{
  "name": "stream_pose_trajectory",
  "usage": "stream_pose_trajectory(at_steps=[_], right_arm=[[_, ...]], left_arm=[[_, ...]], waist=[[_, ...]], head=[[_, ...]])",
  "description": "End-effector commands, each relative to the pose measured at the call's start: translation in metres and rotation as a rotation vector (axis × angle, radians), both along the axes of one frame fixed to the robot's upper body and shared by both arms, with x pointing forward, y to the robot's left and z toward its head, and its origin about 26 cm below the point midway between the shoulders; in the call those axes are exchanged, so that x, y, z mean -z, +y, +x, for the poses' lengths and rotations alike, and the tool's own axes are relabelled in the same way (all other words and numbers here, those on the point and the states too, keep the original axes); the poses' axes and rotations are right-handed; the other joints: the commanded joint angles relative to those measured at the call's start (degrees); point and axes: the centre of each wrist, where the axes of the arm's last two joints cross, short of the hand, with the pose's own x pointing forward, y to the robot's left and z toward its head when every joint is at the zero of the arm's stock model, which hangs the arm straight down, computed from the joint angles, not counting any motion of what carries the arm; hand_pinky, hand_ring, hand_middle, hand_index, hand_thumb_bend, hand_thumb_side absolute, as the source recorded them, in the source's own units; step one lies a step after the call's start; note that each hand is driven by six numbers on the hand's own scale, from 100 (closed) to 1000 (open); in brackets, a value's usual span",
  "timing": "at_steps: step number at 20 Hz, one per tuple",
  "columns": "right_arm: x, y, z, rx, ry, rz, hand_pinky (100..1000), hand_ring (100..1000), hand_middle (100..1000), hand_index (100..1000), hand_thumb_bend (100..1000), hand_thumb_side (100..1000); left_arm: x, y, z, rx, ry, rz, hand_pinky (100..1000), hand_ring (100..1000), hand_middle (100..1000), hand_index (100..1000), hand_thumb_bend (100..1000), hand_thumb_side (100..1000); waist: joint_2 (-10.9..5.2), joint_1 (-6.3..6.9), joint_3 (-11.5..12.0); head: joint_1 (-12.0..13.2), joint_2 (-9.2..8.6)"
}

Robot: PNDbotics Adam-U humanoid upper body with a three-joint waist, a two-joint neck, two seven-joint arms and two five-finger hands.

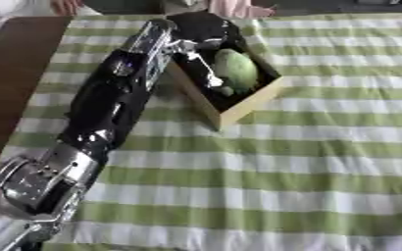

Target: Pick up objects on the table and place them in the box.

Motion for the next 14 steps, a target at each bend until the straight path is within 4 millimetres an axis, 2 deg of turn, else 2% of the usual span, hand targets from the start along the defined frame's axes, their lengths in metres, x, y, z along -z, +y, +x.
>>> stream_pose_trajectory(at_steps=[1, 6, 7, 10, 11, 14], right_arm=[[-0.007, -0.003, -0.003, 0.004, -0.020, -0.013, 648, 615, 575, 794, 100, 1000], [-0.007, -0.005, -0.003, 0.014, -0.021, -0.018, 650, 617, 576, 794, 100, 1000], [-0.008, -0.005, -0.004, 0.018, -0.023, -0.020, 651, 617, 577, 795, 100, 1000], [-0.009, -0.007, -0.004, 0.029, -0.030, -0.026, 652, 619, 578, 795, 100, 1000], [-0.010, -0.007, -0.005, 0.033, -0.033, -0.028, 653, 619, 579, 795, 100, 1000], [-0.011, -0.009, -0.006, 0.045, -0.039, -0.032, 654, 619, 580, 796, 100, 1000]], left_arm=[[-0.038, 0.005, -0.007, 0.017, -0.079, -0.081, 637, 809, 746, 888, 298, 427], [-0.074, 0.014, -0.027, 0.050, -0.148, -0.204, 625, 802, 739, 881, 256, 415], [-0.081, 0.018, -0.033, 0.058, -0.165, -0.233, 618, 798, 733, 875, 225, 403], [-0.098, 0.032, -0.051, 0.090, -0.209, -0.333, 608, 792, 724, 865, 204, 395], [-0.102, 0.038, -0.058, 0.104, -0.221, -0.376, 599, 787, 721, 860, 181, 419], [-0.110, 0.057, -0.080, 0.145, -0.245, -0.513, 599, 783, 713, 852, 149, 416]], waist=[[-1.49, -0.24, 0.13], [-2.01, -0.17, 0.61], [-2.14, -0.17, 0.76], [-2.43, -0.13, 1.17], [-2.53, -0.12, 1.32], [-2.66, -0.15, 1.68]], head=[[-0.22, -0.03], [-0.66, 0.35], [-0.83, 0.45], [-1.28, 0.55], [-1.45, 0.56], [-1.94, 0.48]])
